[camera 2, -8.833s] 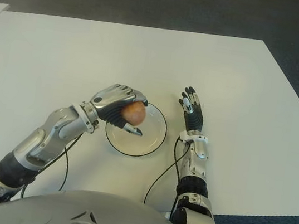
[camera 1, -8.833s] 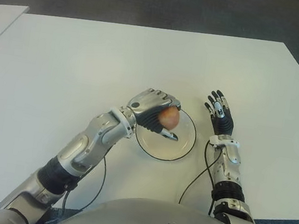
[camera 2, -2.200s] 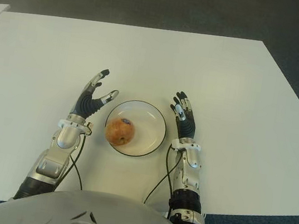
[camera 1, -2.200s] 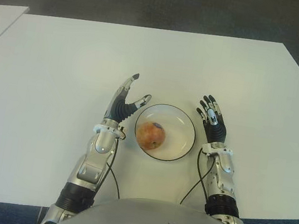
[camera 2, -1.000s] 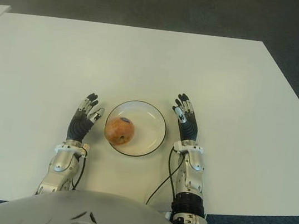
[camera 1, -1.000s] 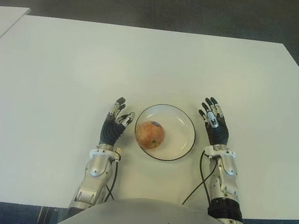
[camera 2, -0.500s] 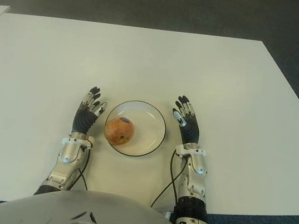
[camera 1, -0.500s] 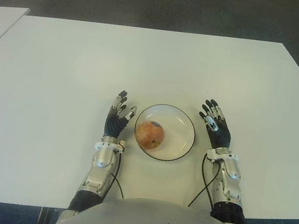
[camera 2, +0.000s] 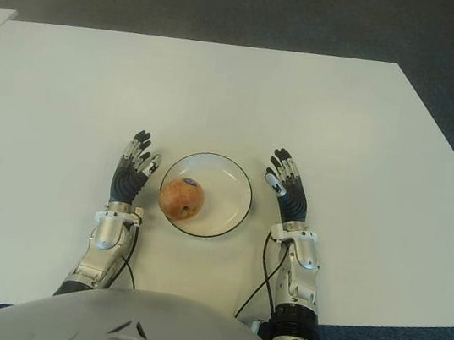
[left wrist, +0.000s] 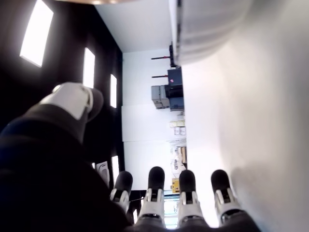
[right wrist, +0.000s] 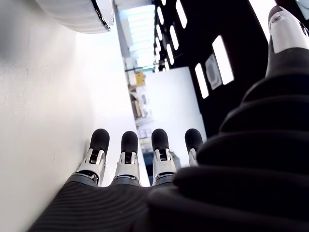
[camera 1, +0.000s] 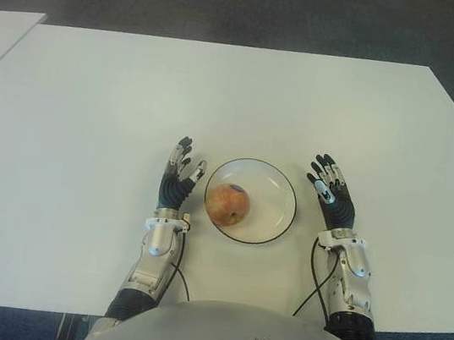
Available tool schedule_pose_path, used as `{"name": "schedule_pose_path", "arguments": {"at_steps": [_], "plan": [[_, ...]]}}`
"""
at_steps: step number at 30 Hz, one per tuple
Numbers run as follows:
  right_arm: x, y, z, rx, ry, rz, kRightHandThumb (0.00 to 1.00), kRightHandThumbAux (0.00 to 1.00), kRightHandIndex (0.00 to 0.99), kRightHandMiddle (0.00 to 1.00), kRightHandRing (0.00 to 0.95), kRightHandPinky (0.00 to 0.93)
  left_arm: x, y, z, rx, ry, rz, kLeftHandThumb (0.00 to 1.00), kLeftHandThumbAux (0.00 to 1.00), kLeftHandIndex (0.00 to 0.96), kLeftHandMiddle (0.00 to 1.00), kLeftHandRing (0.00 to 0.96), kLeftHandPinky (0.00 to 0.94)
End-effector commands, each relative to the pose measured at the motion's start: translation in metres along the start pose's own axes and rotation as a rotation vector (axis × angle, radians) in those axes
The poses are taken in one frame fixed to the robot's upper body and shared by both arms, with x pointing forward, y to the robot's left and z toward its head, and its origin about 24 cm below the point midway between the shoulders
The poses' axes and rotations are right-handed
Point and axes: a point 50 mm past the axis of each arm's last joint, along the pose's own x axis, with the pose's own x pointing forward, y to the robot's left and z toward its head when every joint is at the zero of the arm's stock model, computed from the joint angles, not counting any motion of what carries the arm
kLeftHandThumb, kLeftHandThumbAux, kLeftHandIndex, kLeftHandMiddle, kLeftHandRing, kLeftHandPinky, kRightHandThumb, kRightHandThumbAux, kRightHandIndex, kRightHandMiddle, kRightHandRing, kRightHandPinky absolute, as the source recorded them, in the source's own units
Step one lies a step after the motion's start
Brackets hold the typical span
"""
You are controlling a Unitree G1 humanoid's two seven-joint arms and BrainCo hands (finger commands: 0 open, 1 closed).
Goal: Put the apples into the plate.
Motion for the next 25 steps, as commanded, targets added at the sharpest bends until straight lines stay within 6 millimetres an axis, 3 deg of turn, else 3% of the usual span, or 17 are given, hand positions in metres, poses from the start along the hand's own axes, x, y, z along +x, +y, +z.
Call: {"name": "schedule_pose_path", "arguments": {"at_steps": [1,25], "plan": [[-0.011,-0.005,-0.016,-0.003,0.096,-0.019,0.082,0.606,0.019,0.022,0.0,0.001,-0.023,-0.005,-0.034,-0.048,0.176,-0.017,0.097,0.619,0.092,0.162,0.181,0.223],[-0.021,-0.002,-0.017,-0.039,0.053,0.014,0.063,0.595,0.033,0.031,0.0,0.0,-0.042,-0.006,-0.009,-0.093,0.074,0.001,0.086,0.564,0.156,0.24,0.248,0.259]]}}
